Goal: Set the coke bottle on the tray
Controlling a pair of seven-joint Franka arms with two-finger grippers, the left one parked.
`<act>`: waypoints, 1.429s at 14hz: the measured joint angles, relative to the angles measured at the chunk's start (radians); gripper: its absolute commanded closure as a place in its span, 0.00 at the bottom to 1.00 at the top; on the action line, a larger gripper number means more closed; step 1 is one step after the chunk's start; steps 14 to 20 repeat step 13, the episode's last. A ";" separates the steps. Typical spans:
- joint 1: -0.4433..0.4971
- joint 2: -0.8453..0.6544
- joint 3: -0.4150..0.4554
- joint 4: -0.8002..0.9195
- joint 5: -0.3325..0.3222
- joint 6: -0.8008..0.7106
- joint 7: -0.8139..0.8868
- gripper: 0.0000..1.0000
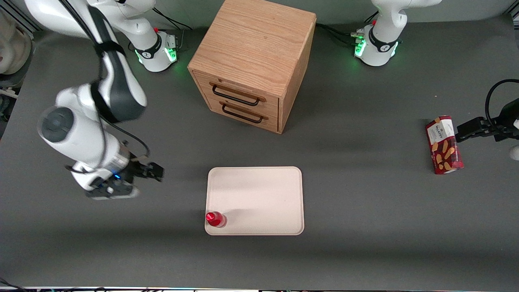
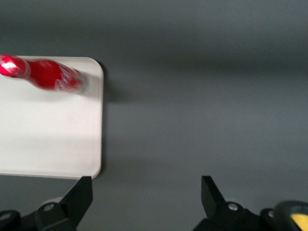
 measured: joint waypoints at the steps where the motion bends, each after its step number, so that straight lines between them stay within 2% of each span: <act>1: -0.001 -0.093 -0.040 -0.094 0.006 -0.017 -0.003 0.00; 4: -0.002 -0.298 -0.128 -0.225 0.000 -0.187 -0.015 0.00; 8: -0.001 -0.455 -0.164 -0.228 -0.087 -0.328 -0.019 0.00; 13: -0.001 -0.436 -0.167 -0.110 -0.097 -0.383 -0.039 0.00; 20: -0.001 -0.436 -0.167 -0.110 -0.097 -0.383 -0.039 0.00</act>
